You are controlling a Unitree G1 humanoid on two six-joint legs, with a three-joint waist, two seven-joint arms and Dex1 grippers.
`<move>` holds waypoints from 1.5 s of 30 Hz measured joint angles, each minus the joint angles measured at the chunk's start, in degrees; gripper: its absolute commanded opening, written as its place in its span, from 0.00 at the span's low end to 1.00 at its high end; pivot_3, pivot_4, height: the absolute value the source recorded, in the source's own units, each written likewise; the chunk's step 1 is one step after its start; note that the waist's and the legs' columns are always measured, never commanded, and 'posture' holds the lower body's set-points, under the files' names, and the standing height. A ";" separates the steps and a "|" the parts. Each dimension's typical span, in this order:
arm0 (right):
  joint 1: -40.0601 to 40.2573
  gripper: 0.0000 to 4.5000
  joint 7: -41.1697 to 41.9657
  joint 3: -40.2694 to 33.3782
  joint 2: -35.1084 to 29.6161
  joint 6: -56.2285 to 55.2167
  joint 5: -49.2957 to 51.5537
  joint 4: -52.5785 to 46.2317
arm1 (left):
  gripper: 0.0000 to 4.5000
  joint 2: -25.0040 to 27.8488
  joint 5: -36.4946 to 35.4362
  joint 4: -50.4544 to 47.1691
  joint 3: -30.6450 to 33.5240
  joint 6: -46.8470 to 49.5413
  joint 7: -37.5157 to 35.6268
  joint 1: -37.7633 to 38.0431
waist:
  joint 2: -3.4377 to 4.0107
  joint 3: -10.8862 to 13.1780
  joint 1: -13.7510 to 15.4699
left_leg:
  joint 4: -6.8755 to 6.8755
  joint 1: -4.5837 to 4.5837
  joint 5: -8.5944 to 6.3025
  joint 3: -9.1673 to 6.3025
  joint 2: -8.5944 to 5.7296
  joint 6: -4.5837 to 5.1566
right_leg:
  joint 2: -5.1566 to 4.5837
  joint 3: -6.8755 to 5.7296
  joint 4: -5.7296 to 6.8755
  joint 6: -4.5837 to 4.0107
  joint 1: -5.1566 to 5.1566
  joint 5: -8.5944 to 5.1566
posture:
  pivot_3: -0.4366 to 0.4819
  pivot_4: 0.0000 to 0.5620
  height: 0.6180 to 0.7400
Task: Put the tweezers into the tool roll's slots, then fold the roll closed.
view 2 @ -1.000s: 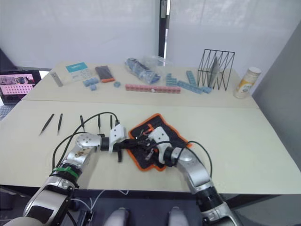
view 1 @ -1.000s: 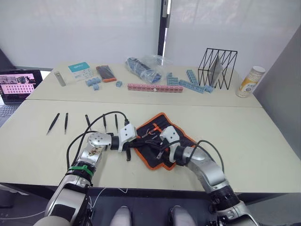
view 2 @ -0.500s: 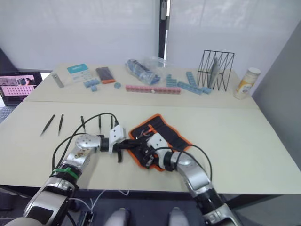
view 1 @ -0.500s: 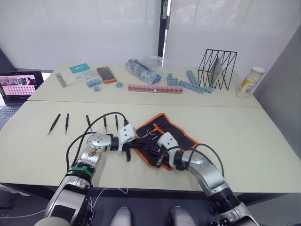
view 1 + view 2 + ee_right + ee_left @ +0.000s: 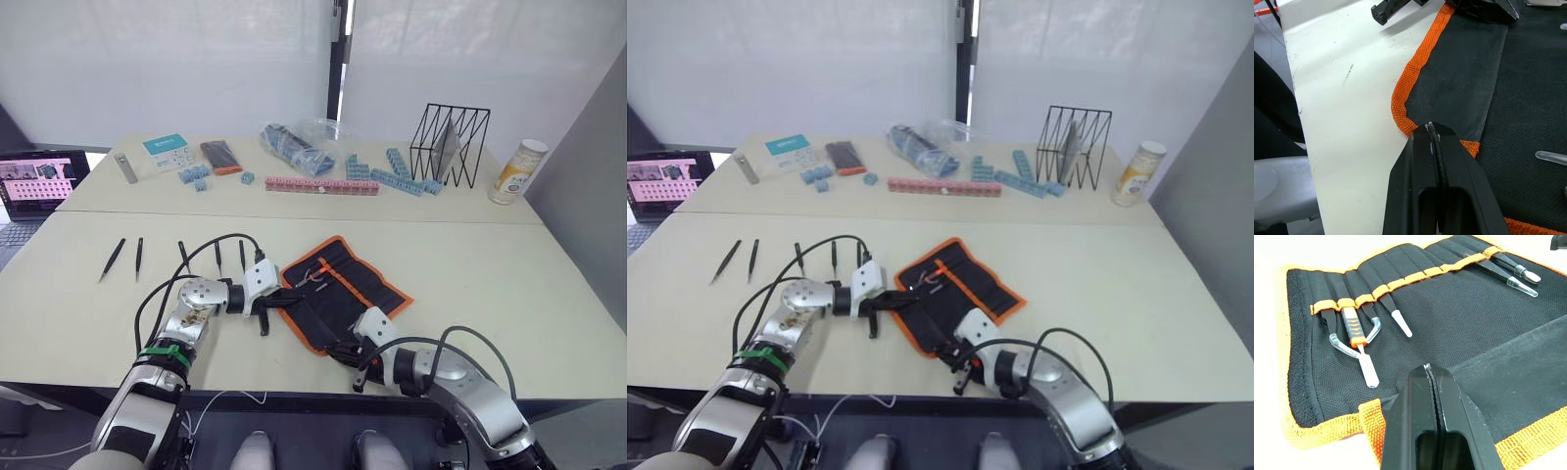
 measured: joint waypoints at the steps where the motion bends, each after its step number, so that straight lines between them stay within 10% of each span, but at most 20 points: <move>1: -0.01 0.00 0.00 -0.12 0.11 -0.02 0.17 0.05 | 0.00 0.00 -0.03 0.01 0.08 0.03 -0.15 -0.03 | 0.00 0.00 0.00 | 0.00 0.00 0.00 0.00 0.00 0.00 | 0.00 0.00 0.00 0.00 0.00 0.00 | 0.48 0.27 0.84; 14: 1.66 0.00 -0.35 -25.44 -5.07 4.99 18.00 -9.94 | 0.00 13.23 -13.12 -11.78 17.32 16.58 -1.39 5.60 | -0.20 0.69 0.14 | -0.09 -0.41 0.04 -0.01 0.01 0.09 | 0.00 0.00 0.00 0.05 -0.32 0.02 | 0.48 0.27 0.84; 16: 3.33 0.00 -1.37 -30.25 -6.81 5.05 18.48 -9.52 | 0.15 15.98 -13.15 -11.20 20.74 16.54 0.81 8.30 | -0.20 0.69 0.21 | -0.13 -0.41 -0.08 -0.01 0.01 -0.01 | 0.00 0.00 0.00 0.12 -0.34 -0.10 | 0.48 0.27 0.84; 28: 18.70 0.88 -2.09 -50.82 -9.16 -18.08 9.47 10.49 | 1.00 28.50 -13.77 0.02 42.99 9.66 9.84 31.41 | -0.25 0.74 0.31 | -0.51 -0.23 -0.63 0.08 0.01 -0.64 | -0.15 -0.05 -0.13 0.04 -0.37 -0.55 | 0.48 0.27 0.84; 36: 23.58 0.99 -2.52 -56.91 -5.49 -31.26 8.81 22.36 | 1.00 29.06 -15.19 3.42 48.93 7.80 11.09 38.26 | -0.22 0.75 0.17 | -0.51 -0.26 -0.69 0.49 0.19 -0.74 | -0.32 -0.17 -0.74 0.05 -0.26 -0.55 | 0.48 0.27 0.84; 45: 21.20 0.99 -3.86 -50.53 -6.58 -25.86 10.27 11.85 | 1.00 28.97 -17.57 3.44 49.62 13.52 13.40 34.32 | -0.20 0.74 -0.27 | -0.50 -0.09 -0.69 1.29 0.96 -0.74 | -0.10 -0.21 -0.63 0.00 -0.33 -0.51 | 0.48 0.27 0.84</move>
